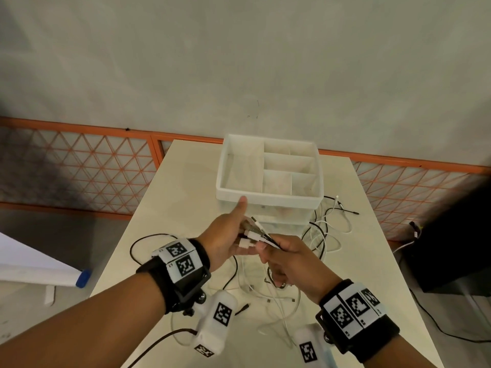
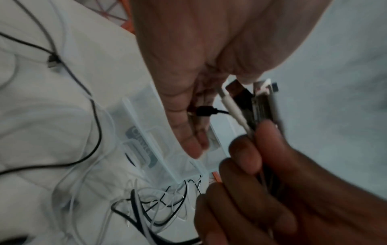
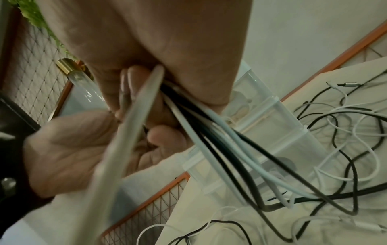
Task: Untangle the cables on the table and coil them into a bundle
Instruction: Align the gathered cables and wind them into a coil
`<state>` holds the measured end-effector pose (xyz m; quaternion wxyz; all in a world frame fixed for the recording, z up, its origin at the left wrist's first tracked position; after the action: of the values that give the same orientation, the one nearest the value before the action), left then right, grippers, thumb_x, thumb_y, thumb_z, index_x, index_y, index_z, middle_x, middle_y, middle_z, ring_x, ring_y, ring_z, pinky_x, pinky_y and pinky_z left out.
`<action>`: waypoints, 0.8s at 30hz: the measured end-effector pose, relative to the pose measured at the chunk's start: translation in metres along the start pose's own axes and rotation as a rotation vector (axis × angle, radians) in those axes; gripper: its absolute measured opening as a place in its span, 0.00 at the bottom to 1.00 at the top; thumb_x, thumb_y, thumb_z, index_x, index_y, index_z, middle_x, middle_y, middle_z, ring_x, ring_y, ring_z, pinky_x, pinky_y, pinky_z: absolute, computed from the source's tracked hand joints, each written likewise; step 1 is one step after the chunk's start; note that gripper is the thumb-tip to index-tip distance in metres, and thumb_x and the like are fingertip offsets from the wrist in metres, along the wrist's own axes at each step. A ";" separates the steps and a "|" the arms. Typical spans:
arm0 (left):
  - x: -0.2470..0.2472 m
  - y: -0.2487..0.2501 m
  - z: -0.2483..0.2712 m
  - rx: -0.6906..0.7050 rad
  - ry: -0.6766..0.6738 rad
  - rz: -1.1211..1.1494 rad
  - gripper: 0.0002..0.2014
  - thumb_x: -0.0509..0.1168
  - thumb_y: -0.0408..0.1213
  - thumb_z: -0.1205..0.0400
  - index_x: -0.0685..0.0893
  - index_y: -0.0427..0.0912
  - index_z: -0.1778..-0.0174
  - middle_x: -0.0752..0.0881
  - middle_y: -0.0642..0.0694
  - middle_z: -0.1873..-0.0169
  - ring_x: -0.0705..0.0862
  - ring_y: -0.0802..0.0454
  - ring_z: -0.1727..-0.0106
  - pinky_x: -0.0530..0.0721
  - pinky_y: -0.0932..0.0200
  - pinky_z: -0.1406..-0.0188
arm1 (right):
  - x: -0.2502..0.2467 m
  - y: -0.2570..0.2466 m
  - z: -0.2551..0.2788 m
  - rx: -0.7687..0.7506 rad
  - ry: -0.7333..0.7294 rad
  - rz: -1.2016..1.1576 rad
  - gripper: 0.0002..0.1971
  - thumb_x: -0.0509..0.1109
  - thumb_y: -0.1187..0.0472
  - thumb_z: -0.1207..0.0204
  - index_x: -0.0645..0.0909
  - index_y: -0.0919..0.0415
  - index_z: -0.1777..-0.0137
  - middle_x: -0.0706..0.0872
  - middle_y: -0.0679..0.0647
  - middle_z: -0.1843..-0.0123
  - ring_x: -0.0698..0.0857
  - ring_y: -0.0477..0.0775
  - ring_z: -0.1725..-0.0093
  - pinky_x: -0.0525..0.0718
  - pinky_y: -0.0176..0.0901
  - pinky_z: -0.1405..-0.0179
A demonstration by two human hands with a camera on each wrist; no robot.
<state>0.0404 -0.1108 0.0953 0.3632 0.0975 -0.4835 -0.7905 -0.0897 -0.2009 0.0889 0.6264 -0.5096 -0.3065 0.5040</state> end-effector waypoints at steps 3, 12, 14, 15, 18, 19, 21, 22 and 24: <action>0.013 0.006 0.010 0.111 -0.058 -0.245 0.33 0.52 0.64 0.16 0.86 0.35 0.50 0.86 0.49 0.77 0.87 0.56 0.73 0.89 0.54 0.63 | 0.002 -0.002 -0.003 0.035 0.009 0.133 0.17 0.65 0.52 0.13 0.83 0.67 0.54 0.72 0.48 0.78 0.69 0.49 0.79 0.74 0.43 0.75; 0.016 0.005 0.012 0.246 -0.099 -0.645 0.34 0.69 0.71 0.33 0.82 0.43 0.48 0.88 0.51 0.74 0.88 0.51 0.72 0.91 0.52 0.60 | -0.001 -0.009 0.000 -0.059 -0.025 0.319 0.06 0.71 0.60 0.18 0.87 0.57 0.57 0.82 0.43 0.74 0.70 0.40 0.82 0.69 0.30 0.80; 0.011 -0.003 0.005 0.311 0.039 -0.726 0.26 0.71 0.67 0.29 0.83 0.46 0.53 0.91 0.51 0.67 0.89 0.55 0.67 0.88 0.59 0.62 | 0.001 -0.013 0.000 -0.089 -0.035 0.284 0.02 0.73 0.62 0.20 0.87 0.55 0.52 0.84 0.40 0.73 0.74 0.37 0.82 0.69 0.25 0.81; 0.009 -0.006 0.002 0.330 0.106 -0.711 0.22 0.71 0.64 0.27 0.84 0.46 0.55 0.90 0.52 0.66 0.89 0.57 0.65 0.85 0.61 0.64 | 0.003 -0.014 0.000 -0.091 -0.037 0.263 0.03 0.75 0.62 0.21 0.86 0.54 0.49 0.83 0.37 0.75 0.76 0.36 0.81 0.69 0.24 0.81; 0.008 -0.012 -0.003 0.329 0.123 -0.550 0.13 0.71 0.50 0.21 0.82 0.43 0.59 0.87 0.49 0.70 0.83 0.55 0.75 0.79 0.62 0.72 | 0.005 -0.011 -0.003 -0.076 -0.022 0.273 0.08 0.81 0.58 0.27 0.86 0.55 0.51 0.76 0.40 0.77 0.71 0.38 0.80 0.68 0.26 0.78; 0.009 -0.013 -0.003 0.317 0.099 -0.507 0.12 0.70 0.47 0.20 0.81 0.41 0.59 0.86 0.46 0.71 0.81 0.54 0.77 0.78 0.62 0.75 | 0.006 -0.010 -0.004 -0.066 -0.020 0.291 0.11 0.83 0.56 0.30 0.86 0.57 0.54 0.73 0.41 0.76 0.69 0.39 0.78 0.68 0.29 0.76; 0.009 -0.014 -0.003 0.264 0.048 -0.432 0.10 0.69 0.42 0.19 0.81 0.38 0.57 0.85 0.41 0.68 0.78 0.53 0.79 0.75 0.62 0.79 | 0.005 -0.007 -0.006 -0.039 -0.015 0.296 0.13 0.86 0.56 0.34 0.86 0.57 0.56 0.72 0.41 0.74 0.68 0.40 0.75 0.69 0.30 0.73; 0.008 -0.014 -0.002 0.217 0.004 -0.368 0.10 0.70 0.41 0.19 0.81 0.37 0.55 0.85 0.39 0.67 0.77 0.53 0.78 0.74 0.62 0.79 | 0.004 -0.007 -0.006 -0.028 -0.016 0.291 0.13 0.87 0.56 0.35 0.87 0.57 0.56 0.73 0.41 0.73 0.68 0.41 0.75 0.69 0.30 0.73; 0.004 -0.013 -0.003 0.128 -0.061 -0.287 0.13 0.70 0.43 0.19 0.82 0.36 0.50 0.88 0.39 0.61 0.81 0.51 0.71 0.78 0.60 0.73 | 0.000 -0.007 -0.008 -0.010 0.013 0.364 0.12 0.86 0.57 0.35 0.85 0.56 0.61 0.74 0.44 0.72 0.70 0.42 0.75 0.70 0.32 0.73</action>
<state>0.0328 -0.1120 0.0841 0.2249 0.1646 -0.5246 -0.8044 -0.0803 -0.2037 0.0935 0.5242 -0.5633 -0.2075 0.6041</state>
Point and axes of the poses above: each hand's wrist, its own z-axis away from the middle knuckle, its own x-axis out of the palm, y = z × x, the point moved 2 cm from there along -z, towards the middle knuckle
